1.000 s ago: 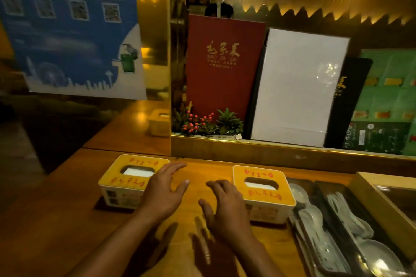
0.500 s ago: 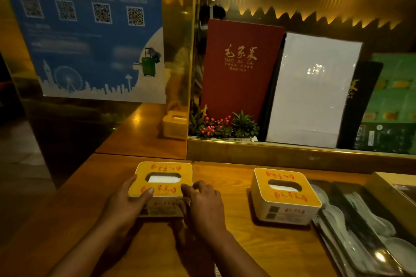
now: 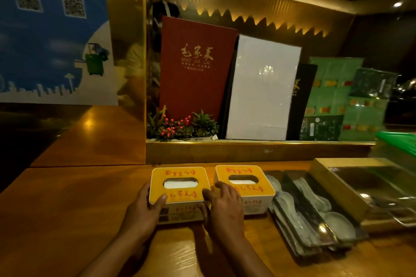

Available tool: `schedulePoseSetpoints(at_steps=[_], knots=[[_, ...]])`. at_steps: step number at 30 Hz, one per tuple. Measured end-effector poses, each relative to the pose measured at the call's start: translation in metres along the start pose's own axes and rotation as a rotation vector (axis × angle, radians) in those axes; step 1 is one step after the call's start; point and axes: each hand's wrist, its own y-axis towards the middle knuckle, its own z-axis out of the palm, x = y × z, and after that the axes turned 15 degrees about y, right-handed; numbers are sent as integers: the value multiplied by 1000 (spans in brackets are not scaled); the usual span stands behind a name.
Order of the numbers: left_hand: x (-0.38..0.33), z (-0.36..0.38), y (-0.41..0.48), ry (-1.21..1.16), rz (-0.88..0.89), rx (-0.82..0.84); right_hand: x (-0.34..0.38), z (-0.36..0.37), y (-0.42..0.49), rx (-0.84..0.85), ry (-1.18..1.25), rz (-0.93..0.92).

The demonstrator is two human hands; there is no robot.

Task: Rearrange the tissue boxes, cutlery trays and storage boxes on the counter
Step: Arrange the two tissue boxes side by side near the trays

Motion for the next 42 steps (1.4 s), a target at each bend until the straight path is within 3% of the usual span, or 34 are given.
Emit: schedulePoseSetpoints(at_steps=[16, 42], knots=[[-13, 30, 7, 27, 56, 24, -21, -9, 4, -23, -15, -11], [-17, 29, 6, 57, -5, 36, -27, -9, 4, -25, -16, -12]])
